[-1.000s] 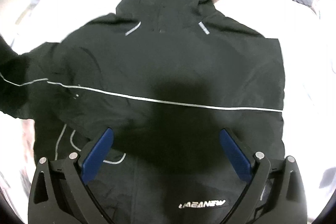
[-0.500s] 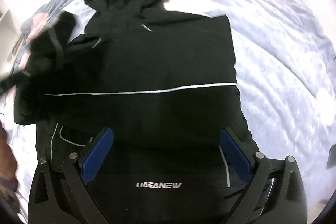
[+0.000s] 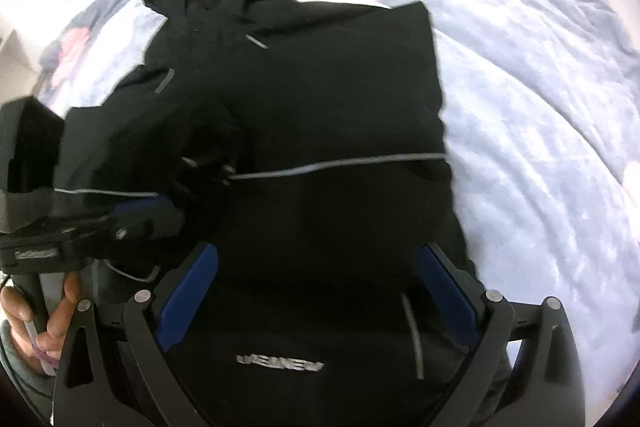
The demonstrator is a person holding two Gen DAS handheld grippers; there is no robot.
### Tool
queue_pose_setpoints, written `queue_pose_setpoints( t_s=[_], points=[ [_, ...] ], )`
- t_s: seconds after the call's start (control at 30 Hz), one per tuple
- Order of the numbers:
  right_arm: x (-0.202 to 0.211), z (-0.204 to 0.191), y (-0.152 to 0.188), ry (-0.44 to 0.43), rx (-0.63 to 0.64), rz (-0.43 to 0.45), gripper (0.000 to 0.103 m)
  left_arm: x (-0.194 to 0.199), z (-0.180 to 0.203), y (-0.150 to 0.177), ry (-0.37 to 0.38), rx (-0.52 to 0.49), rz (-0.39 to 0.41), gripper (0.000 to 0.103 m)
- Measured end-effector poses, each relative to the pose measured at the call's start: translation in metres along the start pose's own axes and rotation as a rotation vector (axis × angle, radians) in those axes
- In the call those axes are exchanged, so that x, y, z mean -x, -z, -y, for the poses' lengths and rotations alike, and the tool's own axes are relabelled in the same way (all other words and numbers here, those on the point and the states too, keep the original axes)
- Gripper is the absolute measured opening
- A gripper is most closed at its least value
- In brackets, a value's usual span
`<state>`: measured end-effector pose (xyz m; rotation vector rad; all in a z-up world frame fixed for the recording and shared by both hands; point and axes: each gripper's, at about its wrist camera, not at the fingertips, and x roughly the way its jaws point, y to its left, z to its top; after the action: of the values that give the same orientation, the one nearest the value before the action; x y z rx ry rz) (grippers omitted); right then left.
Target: Fold large clothes
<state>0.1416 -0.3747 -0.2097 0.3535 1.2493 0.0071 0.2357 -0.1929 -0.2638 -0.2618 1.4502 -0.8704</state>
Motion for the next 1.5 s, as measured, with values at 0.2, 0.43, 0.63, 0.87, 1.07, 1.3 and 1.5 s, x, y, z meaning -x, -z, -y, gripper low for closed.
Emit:
queue_pose_setpoints(
  t_s=[0.2, 0.43, 0.63, 0.87, 1.07, 1.3, 1.5],
  points=[
    [-0.012, -0.03, -0.013, -0.108, 0.052, -0.002, 0.102, 0.049, -0.012, 0.027, 0.039, 0.061, 0.051, 0.067],
    [-0.064, -0.038, -0.038, -0.245, -0.074, -0.065, 0.1, 0.114, -0.04, 0.051, -0.048, 0.151, 0.176, 0.068],
    [-0.078, -0.05, -0.048, -0.323, -0.09, -0.105, 0.039, 0.14, -0.051, 0.054, -0.148, 0.169, 0.248, 0.068],
    [0.028, -0.037, -0.057, -0.159, 0.011, 0.16, 0.033, 0.167, -0.04, 0.031, -0.294, 0.077, 0.343, 0.068],
    [0.027, 0.02, -0.057, -0.029, -0.034, 0.129, 0.033, 0.131, -0.057, 0.001, -0.308, 0.07, 0.274, 0.068],
    [-0.066, 0.052, -0.037, 0.034, -0.12, -0.006, 0.035, 0.06, -0.107, -0.019, -0.401, 0.14, 0.142, 0.067],
    [-0.066, 0.041, -0.044, 0.074, -0.057, -0.043, 0.043, 0.064, -0.096, -0.018, -0.437, 0.089, 0.128, 0.068]
  ],
)
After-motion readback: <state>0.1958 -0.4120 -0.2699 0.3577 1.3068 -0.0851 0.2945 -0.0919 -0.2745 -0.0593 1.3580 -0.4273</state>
